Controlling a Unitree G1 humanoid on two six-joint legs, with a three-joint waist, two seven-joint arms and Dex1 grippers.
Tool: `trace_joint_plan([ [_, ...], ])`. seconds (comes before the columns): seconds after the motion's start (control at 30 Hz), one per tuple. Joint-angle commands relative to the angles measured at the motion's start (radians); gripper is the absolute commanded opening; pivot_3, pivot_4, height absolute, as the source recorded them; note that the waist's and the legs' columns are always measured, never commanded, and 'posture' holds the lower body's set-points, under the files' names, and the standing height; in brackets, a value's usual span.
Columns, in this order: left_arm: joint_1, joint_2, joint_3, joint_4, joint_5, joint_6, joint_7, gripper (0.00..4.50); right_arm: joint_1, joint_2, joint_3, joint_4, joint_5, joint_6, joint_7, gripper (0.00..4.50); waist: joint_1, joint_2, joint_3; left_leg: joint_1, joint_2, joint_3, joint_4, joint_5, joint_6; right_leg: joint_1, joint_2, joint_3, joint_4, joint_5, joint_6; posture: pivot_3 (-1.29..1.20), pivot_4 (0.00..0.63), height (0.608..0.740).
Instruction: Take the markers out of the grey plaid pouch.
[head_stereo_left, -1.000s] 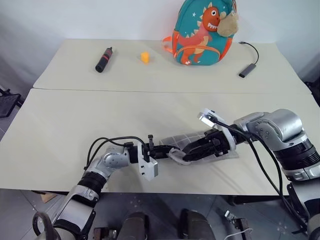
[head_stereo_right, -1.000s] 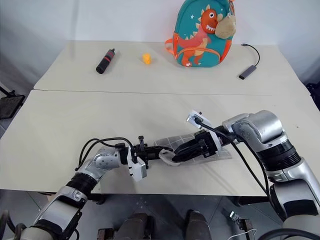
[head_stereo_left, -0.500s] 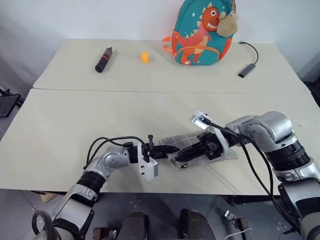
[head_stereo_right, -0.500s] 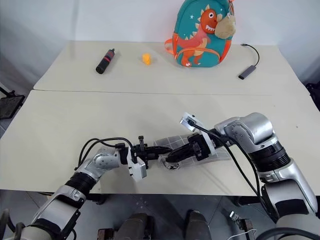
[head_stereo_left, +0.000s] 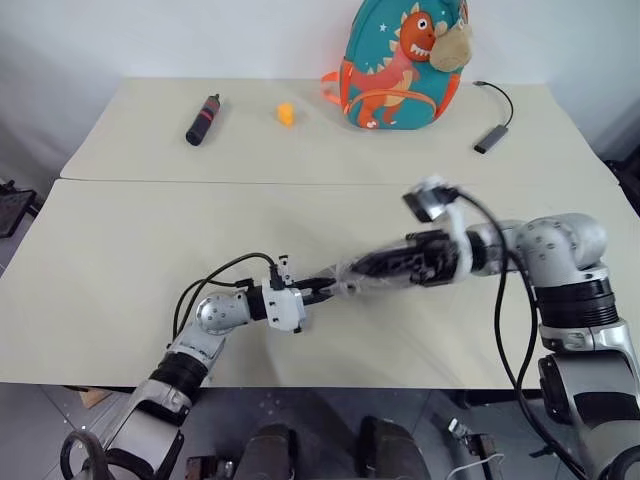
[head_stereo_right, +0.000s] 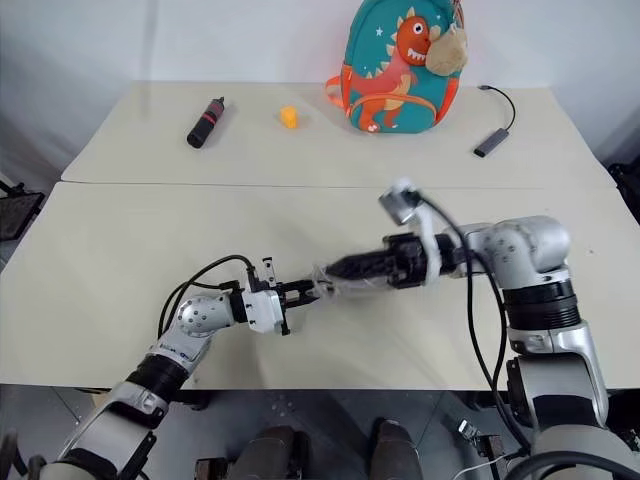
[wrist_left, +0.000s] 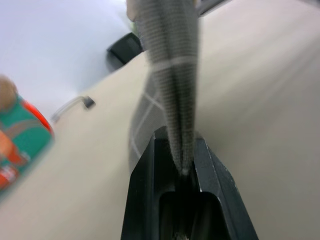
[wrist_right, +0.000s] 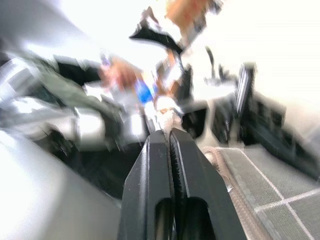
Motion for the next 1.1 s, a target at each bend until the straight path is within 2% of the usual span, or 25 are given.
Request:
trace_joint_plan([
  [0.03, 0.036, 0.016, 0.024, -0.076, -0.074, 0.108, -0.087, 0.00, -0.017, 0.047, -0.136, 0.016, 0.072, 0.039, -0.099, 0.03, -0.003, 0.000, 0.000, -0.001, 0.000, 0.000, 0.000, 0.000, 0.000, 0.000, 0.000, -0.001, 0.000, 0.000, 0.000, 0.00, 0.150, 0.740],
  [0.13, 0.080, 0.016, 0.047, -0.141, -0.146, 0.243, -0.135, 0.00, -0.006, 0.108, -0.270, 0.034, 0.121, 0.048, -0.227, 0.03, -0.005, 0.000, 0.000, -0.005, 0.000, 0.001, 0.001, 0.000, 0.000, -0.002, 0.000, -0.003, 0.000, 0.000, 0.000, 0.00, 0.150, 0.740],
  [0.3, 0.112, 0.007, 0.090, -0.242, -0.245, 0.453, -0.168, 0.00, 0.004, 0.155, -0.397, 0.031, 0.194, 0.074, -0.371, 0.03, -0.006, 0.000, 0.000, -0.006, -0.001, 0.004, 0.002, 0.000, 0.000, -0.002, 0.001, -0.004, 0.000, 0.000, 0.000, 0.00, 0.150, 0.740],
  [0.4, 0.133, 0.028, 0.117, -0.321, -0.357, 0.653, -0.212, 0.00, 0.000, 0.151, -0.464, 0.055, 0.236, 0.076, -0.443, 0.03, -0.010, 0.000, 0.000, -0.006, -0.001, 0.004, 0.001, 0.000, 0.000, -0.002, 0.001, -0.004, 0.000, 0.000, 0.000, 0.00, 0.150, 0.740],
  [0.57, 0.158, 0.072, 0.168, -0.395, -0.454, 0.874, -0.255, 0.00, 0.016, 0.089, -0.508, 0.063, 0.276, 0.067, -0.492, 0.03, -0.019, 0.000, 0.000, -0.005, 0.000, 0.005, 0.001, 0.000, 0.000, -0.002, 0.002, -0.003, 0.000, 0.000, 0.000, 0.00, 0.150, 0.740],
  [0.83, 0.176, 0.080, 0.220, -0.373, -0.434, 0.941, -0.267, 0.00, 0.069, -0.034, -0.492, 0.047, 0.240, -0.010, -0.477, 0.03, -0.016, 0.000, 0.000, -0.006, 0.000, 0.005, 0.001, 0.000, 0.000, -0.002, 0.002, -0.002, -0.001, 0.000, 0.000, 0.00, 0.150, 0.740],
  [1.0, 0.175, 0.067, 0.212, -0.372, -0.426, 0.967, -0.260, 0.00, 0.121, -0.044, -0.348, -0.157, 0.182, -0.095, -0.390, 0.03, -0.016, 0.000, 0.000, -0.005, 0.000, 0.006, 0.001, 0.000, 0.000, -0.002, 0.002, -0.002, -0.001, 0.000, 0.000, 0.00, 0.150, 0.740],
  [1.1, 0.165, 0.047, 0.203, -0.377, -0.431, 1.011, -0.238, 0.00, 0.109, 0.017, -0.316, -0.248, 0.229, -0.117, -0.405, 0.03, -0.016, 0.000, 0.000, -0.005, 0.000, 0.006, 0.001, 0.000, 0.000, -0.002, 0.002, -0.002, -0.001, 0.000, 0.000, 0.00, 0.150, 0.740],
])
